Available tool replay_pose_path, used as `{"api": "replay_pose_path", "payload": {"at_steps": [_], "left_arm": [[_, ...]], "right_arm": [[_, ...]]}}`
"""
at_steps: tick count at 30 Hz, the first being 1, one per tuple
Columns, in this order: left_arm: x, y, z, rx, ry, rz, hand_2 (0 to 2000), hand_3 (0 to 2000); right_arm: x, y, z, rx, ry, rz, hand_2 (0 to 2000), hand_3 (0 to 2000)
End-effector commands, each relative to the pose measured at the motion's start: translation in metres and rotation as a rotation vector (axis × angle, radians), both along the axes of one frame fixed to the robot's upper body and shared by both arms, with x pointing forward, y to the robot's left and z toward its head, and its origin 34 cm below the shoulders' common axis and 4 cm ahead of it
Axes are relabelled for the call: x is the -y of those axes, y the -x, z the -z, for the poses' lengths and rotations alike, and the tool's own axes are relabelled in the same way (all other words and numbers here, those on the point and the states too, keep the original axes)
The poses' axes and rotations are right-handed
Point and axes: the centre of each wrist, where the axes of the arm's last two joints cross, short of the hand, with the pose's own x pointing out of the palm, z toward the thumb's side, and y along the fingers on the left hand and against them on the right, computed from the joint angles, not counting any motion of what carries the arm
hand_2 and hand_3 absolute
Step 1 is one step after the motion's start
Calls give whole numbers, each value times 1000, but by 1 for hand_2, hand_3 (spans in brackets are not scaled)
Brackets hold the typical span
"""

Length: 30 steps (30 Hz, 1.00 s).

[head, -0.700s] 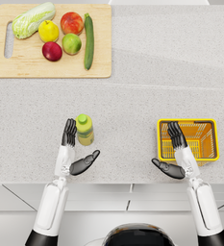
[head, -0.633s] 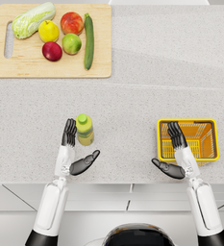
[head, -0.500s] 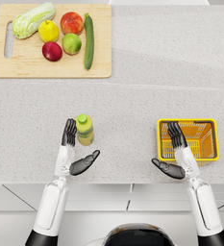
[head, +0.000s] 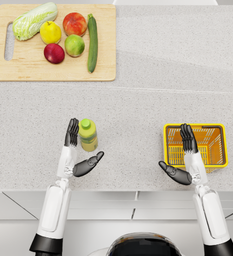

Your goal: Pick up the green tea and place it into the yellow basket

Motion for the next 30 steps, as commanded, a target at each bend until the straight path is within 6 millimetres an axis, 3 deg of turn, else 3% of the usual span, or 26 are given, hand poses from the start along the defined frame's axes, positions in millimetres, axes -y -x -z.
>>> {"api": "replay_pose_path", "payload": {"at_steps": [1,7,15,26,27,28,30], "left_arm": [[-4,-15,4,-17,-26,-41,0,0],[-3,-39,41,-135,-188,-96,0,0],[-3,-77,89,-379,-208,-140,0,0],[11,-95,106,-501,-208,-131,0,0],[11,-96,105,-501,-198,-137,1361,327],[10,-96,102,-488,-186,-141,2000,653],[11,-97,103,-499,-188,-94,2000,1307]], "right_arm": [[10,-2,-13,64,16,64,0,0],[5,-3,-16,125,149,123,0,0],[-8,1,-6,101,173,85,0,0],[-17,1,4,64,161,61,0,0],[-16,0,4,63,157,67,0,0],[-16,1,3,67,154,68,0,0],[-16,0,6,55,153,70,0,0]]}}
